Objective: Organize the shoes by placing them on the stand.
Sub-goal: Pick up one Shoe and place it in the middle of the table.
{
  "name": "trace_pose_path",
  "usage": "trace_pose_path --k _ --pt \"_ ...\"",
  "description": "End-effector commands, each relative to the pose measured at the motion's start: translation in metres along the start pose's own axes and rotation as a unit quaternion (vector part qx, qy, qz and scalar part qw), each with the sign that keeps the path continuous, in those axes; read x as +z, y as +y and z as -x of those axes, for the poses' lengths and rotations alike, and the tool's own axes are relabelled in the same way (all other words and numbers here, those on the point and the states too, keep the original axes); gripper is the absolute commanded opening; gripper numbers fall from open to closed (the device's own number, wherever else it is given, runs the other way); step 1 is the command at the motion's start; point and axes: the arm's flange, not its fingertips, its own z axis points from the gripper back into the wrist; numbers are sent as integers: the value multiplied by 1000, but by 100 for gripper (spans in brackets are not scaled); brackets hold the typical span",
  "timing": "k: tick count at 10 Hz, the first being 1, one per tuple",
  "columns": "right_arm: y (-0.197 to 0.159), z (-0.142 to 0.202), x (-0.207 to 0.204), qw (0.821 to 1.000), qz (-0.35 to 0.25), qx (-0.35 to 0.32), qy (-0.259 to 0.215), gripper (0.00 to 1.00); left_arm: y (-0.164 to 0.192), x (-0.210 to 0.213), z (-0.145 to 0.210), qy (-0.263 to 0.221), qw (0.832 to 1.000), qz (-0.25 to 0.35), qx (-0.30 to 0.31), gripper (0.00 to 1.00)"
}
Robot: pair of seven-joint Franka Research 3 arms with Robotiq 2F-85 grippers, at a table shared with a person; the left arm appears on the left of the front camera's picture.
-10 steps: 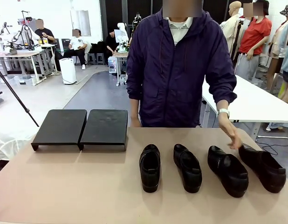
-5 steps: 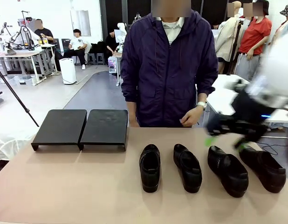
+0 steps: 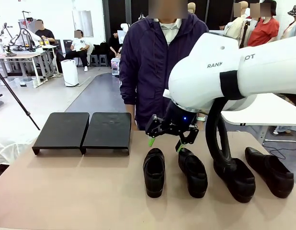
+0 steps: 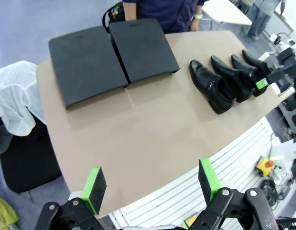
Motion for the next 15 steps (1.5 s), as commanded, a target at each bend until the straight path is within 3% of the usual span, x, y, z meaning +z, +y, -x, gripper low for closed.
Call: trace_pose_path --k 1,5,10,15 --pt "-12 14 22 1000 -13 6 -2 100 1 2 0 1 1000 2 -7 100" --pt "-6 -35 -51 999 39 -33 11 100 1 2 0 1 1000 2 -7 100" --pt "-24 -44 -118 993 66 -74 64 100 1 2 0 1 1000 2 -7 100" --pt "-36 -50 -161 988 93 -112 46 100 1 2 0 1 1000 2 -7 100"
